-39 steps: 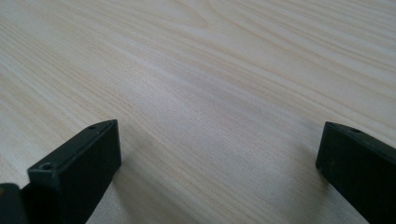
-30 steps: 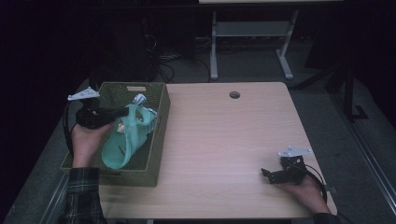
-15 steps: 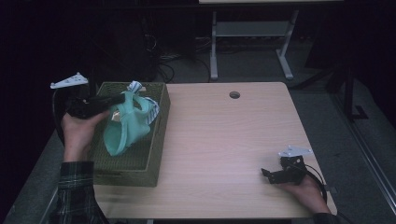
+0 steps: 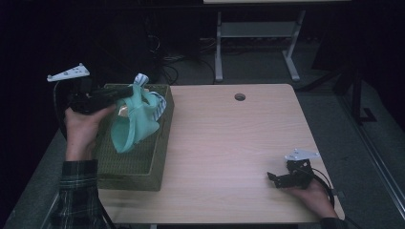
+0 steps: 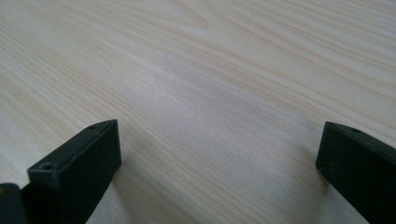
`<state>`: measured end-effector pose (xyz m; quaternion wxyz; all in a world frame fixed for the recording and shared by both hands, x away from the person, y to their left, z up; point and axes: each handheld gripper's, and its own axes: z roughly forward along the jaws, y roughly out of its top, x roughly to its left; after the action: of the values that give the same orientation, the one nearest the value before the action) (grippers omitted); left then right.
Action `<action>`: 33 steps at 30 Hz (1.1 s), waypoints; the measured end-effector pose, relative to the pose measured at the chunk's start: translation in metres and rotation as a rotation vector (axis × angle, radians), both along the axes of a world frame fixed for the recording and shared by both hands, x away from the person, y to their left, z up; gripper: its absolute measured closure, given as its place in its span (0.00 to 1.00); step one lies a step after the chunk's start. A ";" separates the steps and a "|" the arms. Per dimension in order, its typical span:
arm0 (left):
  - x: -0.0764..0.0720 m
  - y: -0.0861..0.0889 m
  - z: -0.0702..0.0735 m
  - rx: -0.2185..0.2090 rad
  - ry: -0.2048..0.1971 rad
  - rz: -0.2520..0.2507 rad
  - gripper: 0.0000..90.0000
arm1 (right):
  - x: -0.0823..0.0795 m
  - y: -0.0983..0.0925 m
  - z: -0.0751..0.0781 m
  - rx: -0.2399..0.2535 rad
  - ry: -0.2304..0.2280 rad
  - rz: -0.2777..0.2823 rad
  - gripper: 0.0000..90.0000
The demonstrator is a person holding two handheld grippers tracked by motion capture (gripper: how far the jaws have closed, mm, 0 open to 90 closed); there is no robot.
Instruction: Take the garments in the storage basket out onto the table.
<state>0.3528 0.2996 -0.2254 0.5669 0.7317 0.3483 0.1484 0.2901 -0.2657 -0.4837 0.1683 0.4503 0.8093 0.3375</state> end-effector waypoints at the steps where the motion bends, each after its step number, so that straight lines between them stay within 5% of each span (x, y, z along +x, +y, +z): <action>1: -0.001 -0.003 0.002 0.001 -0.006 -0.004 0.95 | 0.000 0.000 0.000 0.000 0.000 0.000 0.00; 15: -0.004 -0.046 0.023 -0.020 -0.070 -0.083 0.95 | 0.000 0.000 0.000 0.000 0.000 0.000 0.00; 26: 0.000 -0.084 0.018 -0.029 -0.073 -0.142 0.95 | 0.000 0.000 0.000 0.000 0.000 0.000 0.00; 33: 0.006 -0.114 0.000 -0.013 -0.033 -0.195 0.95 | 0.000 0.000 0.000 0.000 0.000 0.000 0.00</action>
<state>0.3592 0.1858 -0.2257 0.5891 0.7558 0.2670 0.1025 0.2901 -0.2657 -0.4837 0.1684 0.4501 0.8094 0.3375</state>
